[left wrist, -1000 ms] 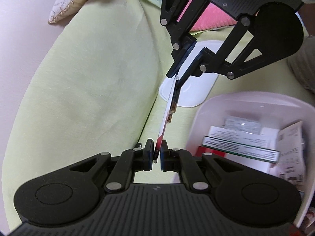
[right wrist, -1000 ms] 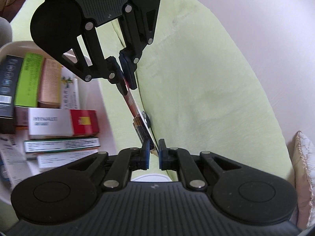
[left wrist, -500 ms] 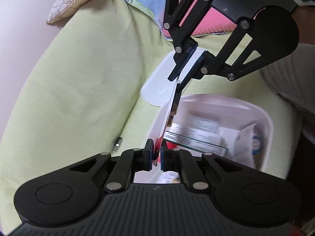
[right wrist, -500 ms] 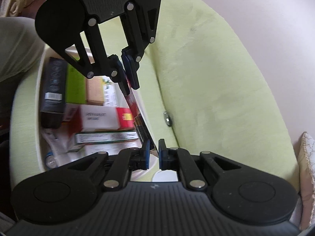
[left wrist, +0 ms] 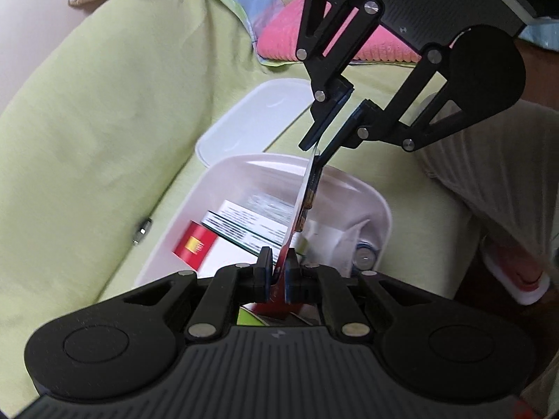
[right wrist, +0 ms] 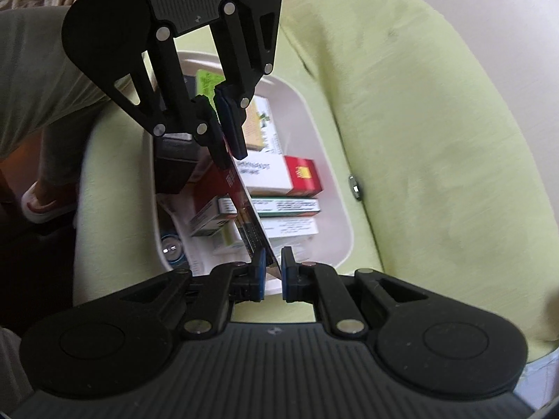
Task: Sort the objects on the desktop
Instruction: 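Carry the red floss card with both grippers over the bin, then lower the red floss card into the bin with both grippers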
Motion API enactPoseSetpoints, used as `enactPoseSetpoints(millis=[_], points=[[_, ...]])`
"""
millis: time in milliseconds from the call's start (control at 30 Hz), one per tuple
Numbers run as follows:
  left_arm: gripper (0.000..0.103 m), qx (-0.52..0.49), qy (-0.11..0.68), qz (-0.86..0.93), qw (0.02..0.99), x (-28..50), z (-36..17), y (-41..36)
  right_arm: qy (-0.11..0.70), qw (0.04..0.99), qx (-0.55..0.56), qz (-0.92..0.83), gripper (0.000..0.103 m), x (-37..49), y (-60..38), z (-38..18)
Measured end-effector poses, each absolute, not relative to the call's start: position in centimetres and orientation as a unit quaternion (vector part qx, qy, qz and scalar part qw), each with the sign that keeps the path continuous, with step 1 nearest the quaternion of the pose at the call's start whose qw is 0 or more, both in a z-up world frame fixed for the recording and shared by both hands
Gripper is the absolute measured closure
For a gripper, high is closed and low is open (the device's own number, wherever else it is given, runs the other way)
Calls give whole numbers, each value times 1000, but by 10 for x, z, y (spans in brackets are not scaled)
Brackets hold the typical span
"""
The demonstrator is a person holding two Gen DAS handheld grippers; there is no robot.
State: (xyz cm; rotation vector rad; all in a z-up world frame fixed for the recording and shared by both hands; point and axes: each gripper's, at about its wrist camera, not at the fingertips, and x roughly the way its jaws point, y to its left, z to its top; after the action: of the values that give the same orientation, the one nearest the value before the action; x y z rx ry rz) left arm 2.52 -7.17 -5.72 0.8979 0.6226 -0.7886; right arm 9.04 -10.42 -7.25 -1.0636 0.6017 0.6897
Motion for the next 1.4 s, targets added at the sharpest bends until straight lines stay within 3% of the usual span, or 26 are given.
enactPoseSetpoints(millis=[1400], points=[[97,369,365,-339,785,39,-92,-72,321,731,-494,344,96,109,-99,-110]])
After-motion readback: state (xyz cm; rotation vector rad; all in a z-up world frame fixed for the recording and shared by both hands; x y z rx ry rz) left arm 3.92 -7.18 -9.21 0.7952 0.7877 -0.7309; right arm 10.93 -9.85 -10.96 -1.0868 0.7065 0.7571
